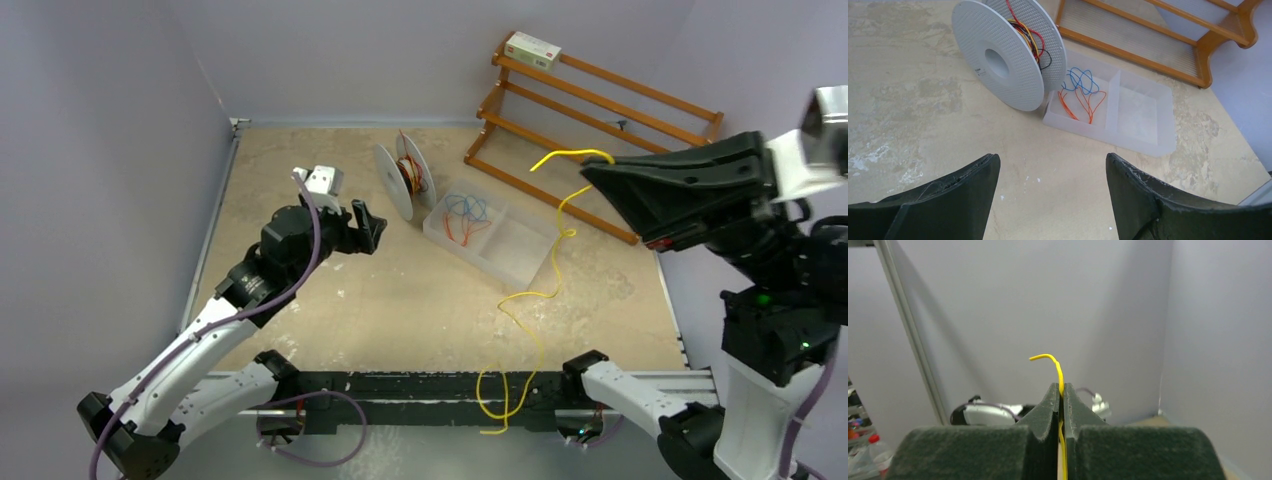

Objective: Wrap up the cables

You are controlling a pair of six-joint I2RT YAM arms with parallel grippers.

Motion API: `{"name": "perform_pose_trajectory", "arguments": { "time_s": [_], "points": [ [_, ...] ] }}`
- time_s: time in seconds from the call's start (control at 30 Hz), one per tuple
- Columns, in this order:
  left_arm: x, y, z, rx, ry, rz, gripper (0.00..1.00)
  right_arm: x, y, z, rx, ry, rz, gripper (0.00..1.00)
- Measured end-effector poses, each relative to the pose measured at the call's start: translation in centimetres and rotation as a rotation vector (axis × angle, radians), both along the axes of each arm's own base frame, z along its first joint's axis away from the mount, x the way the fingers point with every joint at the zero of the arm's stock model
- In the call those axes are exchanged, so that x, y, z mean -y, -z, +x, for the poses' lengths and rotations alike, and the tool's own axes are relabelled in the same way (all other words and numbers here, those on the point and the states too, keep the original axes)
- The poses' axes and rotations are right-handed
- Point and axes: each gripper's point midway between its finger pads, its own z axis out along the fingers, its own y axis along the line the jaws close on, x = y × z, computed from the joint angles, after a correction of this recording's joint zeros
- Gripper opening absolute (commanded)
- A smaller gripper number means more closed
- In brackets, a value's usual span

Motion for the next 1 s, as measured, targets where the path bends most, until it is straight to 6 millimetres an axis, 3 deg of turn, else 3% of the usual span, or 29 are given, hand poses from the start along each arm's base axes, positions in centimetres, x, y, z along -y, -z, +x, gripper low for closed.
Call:
{"name": "perform_pose_trajectory", "arguments": {
  "time_s": [0.27, 0.43, 0.67, 0.8, 1.0],
  "points": [
    [0.6, -0.9, -1.2, 0.004, 0.057, -0.043, 0.84, -2.5, 9.2, 4.6, -0.215, -0.038, -0.109, 0.0],
    [0.7, -4.2, -2.5, 0.044, 0.103, -0.093, 0.84, -3.4, 14.6, 6.9, -0.307, -0.029, -0.176, 0.0],
    [1.8, -9.5, -5.0, 0.102, 0.241, -0.157, 0.84, -4.5, 19.6, 8.5, -0.362, -0.058, -0.264, 0.0],
    [2.8, -10.6, -6.8, 0.094, 0.351, -0.172, 0.83, -5.0, 21.9, 9.2, -0.378, -0.071, -0.311, 0.0],
    [4.3, -10.6, -9.1, 0.06, 0.505, -0.182, 0.83, -5.6, 25.0, 10.1, -0.409, -0.09, -0.366, 0.0]
  ]
}}
